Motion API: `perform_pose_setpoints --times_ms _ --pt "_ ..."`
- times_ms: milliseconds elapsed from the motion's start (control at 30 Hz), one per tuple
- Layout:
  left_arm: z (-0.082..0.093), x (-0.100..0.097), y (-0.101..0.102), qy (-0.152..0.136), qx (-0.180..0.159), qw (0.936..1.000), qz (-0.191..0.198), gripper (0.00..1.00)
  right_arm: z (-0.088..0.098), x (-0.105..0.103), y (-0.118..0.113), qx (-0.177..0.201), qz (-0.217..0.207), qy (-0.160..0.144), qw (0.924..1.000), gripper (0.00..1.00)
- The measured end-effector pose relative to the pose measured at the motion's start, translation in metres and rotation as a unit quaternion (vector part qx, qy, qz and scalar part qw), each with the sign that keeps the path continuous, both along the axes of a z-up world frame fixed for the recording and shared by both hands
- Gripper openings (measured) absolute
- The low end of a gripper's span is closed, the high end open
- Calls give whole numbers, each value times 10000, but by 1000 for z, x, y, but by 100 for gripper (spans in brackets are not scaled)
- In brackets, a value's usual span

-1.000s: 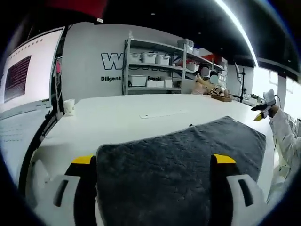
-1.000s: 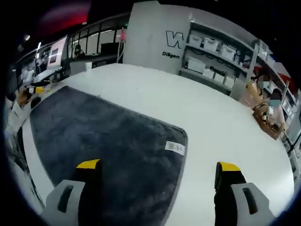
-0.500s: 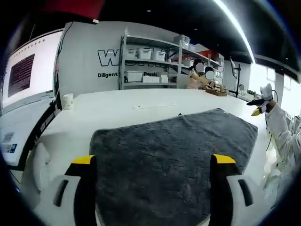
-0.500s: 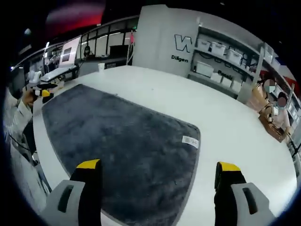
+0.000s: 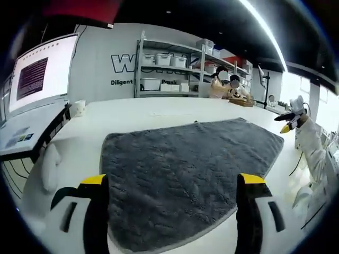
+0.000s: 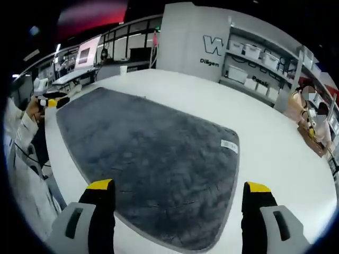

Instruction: Open the folded towel by lifting each exposed corner and separating the folded layers until the towel lies flat within the target outline without major curled edges

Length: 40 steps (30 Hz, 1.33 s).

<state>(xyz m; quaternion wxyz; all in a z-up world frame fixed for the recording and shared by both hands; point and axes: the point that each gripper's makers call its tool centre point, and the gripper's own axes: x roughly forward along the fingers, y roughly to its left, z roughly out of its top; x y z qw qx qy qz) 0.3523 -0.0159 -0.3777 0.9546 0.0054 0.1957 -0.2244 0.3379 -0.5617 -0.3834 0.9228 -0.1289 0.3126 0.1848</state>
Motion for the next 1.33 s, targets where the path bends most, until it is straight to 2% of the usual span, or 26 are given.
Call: perform_pose_setpoints --times_ms 367,700,1333 --pt "2 -8 -7 -2 -13 10000 -93 99 -1 -1 6 -30 72 20 10000 99" --pt "1 -12 -3 29 -28 10000 -42 99 -8 -7 2 -59 51 112 9999 99" --pt "4 -10 -17 5 -78 9997 -219 99 -19 -10 -1 -6 7 206 9998 99"
